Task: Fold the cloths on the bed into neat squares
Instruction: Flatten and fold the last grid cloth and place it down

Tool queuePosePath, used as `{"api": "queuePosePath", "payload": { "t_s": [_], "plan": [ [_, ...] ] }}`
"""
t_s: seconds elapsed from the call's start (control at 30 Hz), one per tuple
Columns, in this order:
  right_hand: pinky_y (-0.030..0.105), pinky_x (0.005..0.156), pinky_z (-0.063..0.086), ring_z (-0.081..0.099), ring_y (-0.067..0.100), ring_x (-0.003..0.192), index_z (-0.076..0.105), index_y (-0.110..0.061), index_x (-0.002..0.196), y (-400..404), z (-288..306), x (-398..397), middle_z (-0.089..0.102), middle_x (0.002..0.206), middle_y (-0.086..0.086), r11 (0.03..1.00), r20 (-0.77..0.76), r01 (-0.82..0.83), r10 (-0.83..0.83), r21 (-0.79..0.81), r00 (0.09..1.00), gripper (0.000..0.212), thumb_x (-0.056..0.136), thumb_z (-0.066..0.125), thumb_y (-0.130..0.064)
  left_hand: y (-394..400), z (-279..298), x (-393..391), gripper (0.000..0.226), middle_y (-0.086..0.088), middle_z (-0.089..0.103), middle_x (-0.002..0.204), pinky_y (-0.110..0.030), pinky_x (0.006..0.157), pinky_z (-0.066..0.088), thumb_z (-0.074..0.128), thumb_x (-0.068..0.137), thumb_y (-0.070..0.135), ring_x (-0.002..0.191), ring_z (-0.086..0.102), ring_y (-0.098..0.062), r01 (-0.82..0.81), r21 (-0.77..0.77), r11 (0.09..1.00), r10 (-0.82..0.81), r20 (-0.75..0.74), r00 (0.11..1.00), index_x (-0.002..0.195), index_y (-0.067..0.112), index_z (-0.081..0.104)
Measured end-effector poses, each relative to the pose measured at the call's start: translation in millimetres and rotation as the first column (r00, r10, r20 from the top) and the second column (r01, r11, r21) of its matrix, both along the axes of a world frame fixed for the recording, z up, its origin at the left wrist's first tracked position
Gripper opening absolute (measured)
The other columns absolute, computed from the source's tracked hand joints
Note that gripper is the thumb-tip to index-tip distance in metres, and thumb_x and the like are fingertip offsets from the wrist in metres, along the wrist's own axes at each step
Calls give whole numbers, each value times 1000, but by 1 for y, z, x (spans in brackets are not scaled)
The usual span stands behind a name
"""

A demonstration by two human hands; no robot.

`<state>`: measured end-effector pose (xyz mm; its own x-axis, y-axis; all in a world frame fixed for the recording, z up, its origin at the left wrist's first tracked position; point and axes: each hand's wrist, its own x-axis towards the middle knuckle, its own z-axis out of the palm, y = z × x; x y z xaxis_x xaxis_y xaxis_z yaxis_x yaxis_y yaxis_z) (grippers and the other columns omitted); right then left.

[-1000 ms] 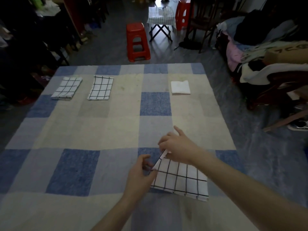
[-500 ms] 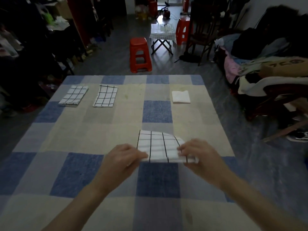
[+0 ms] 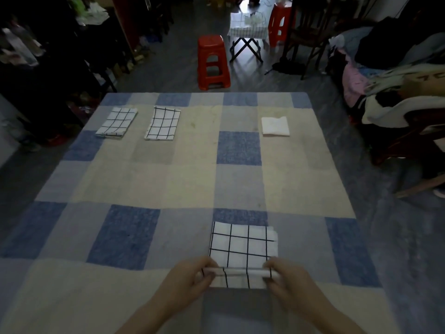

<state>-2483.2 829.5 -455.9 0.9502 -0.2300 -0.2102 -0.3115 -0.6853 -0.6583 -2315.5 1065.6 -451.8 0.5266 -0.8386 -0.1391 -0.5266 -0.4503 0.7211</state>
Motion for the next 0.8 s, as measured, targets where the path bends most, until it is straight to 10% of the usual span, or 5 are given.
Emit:
{"api": "queuePosePath", "payload": {
  "t_s": [0.17,0.3,0.43,0.57,0.8],
  "plan": [
    [27,60,50,58,7,56,49,-39,102,-6,2,37,61,65,-5,948,-25,313,-312,65,950,29,84,67,-24,-36,-1,17,29,7,67,85,-18,71,49,64,90,29,79,61,-4,-271,-45,962,267,-82,960,107,46,48],
    [34,71,52,65,17,82,45,-34,117,-8,-4,57,66,90,-5,902,-48,427,-425,58,904,38,85,65,-28,-61,-9,29,38,6,66,80,-19,64,50,63,92,25,74,63,-2,-366,-75,927,354,-142,924,116,43,40],
    [33,78,50,61,18,97,40,-35,123,-7,-12,64,62,106,-6,860,-55,510,-509,24,859,43,86,61,-28,-72,-19,20,42,2,49,128,-22,100,39,54,94,23,113,46,-3,-382,-128,915,395,94,914,134,25,39],
    [35,87,45,54,20,111,38,-28,132,0,-19,63,53,124,-3,847,-37,530,-531,-45,846,54,84,61,-25,-78,-42,-3,47,-4,39,149,-39,106,30,40,92,27,134,36,-20,-75,-40,996,85,471,878,138,18,41],
    [45,101,39,38,27,126,39,-13,138,22,-26,73,39,142,12,833,209,406,-350,-376,913,61,80,61,-18,-77,-63,-19,51,4,25,157,-41,110,21,36,95,34,145,22,-17,66,192,979,-152,478,865,144,21,39]
  ]
}}
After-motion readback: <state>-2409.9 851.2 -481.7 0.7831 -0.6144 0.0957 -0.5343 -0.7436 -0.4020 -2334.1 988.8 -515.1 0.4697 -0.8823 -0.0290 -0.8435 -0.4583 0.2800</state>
